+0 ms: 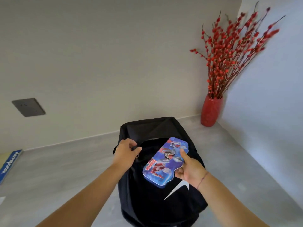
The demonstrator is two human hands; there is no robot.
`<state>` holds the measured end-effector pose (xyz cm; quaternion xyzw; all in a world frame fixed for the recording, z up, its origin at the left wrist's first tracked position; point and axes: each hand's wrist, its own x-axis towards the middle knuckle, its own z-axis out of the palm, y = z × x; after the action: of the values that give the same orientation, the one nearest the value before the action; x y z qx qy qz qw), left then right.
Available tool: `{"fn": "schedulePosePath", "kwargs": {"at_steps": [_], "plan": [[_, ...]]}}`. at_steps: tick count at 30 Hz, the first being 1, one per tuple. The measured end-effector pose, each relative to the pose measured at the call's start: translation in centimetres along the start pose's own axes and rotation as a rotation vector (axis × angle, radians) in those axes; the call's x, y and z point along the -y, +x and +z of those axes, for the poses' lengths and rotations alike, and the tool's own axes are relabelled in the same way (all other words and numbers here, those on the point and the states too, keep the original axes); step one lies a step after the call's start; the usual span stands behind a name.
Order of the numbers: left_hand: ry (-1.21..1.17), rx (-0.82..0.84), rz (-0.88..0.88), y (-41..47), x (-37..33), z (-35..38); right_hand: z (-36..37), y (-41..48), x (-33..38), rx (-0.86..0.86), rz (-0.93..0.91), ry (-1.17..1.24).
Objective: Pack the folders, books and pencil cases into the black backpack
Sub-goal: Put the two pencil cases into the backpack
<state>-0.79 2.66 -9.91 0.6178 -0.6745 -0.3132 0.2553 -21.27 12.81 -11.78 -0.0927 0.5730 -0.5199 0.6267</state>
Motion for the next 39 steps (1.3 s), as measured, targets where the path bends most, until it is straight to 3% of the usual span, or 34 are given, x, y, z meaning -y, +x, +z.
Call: {"fn": "schedulePosePath", "kwargs": {"at_steps": [6, 10, 18, 22, 26, 27, 28, 30, 34, 37, 39], "plan": [[0.404, -0.035, 0.217, 2.9, -1.3, 1.6, 0.9, 2.3, 0.6, 0.109, 0.13, -0.047], [0.437, -0.068, 0.241, 3.7, -1.4, 2.3, 2.3, 4.7, 1.2, 0.085, 0.156, 0.036], [0.442, -0.016, 0.281, 4.2, -0.8, 1.3, 4.1, 8.0, 3.3, -0.199, 0.046, 0.063], [0.479, -0.007, 0.297, 4.0, -0.9, 1.0, 5.1, 8.6, 3.5, -0.389, -0.057, -0.098], [0.471, -0.018, 0.298, 3.8, -0.7, 0.8, 6.4, 8.5, 3.3, -0.471, -0.069, 0.033], [0.472, -0.024, 0.299, 3.8, -0.6, 0.7, 6.5, 8.8, 3.1, -0.499, -0.076, -0.207], [0.47, -0.029, 0.299, 3.8, -0.5, 0.7, 6.3, 8.8, 3.1, -0.486, -0.125, -0.219], [0.457, -0.033, 0.303, 3.8, -0.1, 0.5, 7.1, 6.9, 2.9, -0.417, -0.025, -0.051], [0.425, -0.049, 0.311, 3.6, 0.0, 0.6, 6.7, 4.6, 0.4, -0.197, 0.082, -0.162], [0.409, -0.055, 0.328, 3.5, -0.1, 0.6, 7.3, 3.2, -1.1, -0.029, 0.12, 0.043], [0.408, -0.057, 0.331, 3.4, -0.2, 0.5, 7.9, 2.9, -1.2, -0.017, 0.087, 0.151]]}}
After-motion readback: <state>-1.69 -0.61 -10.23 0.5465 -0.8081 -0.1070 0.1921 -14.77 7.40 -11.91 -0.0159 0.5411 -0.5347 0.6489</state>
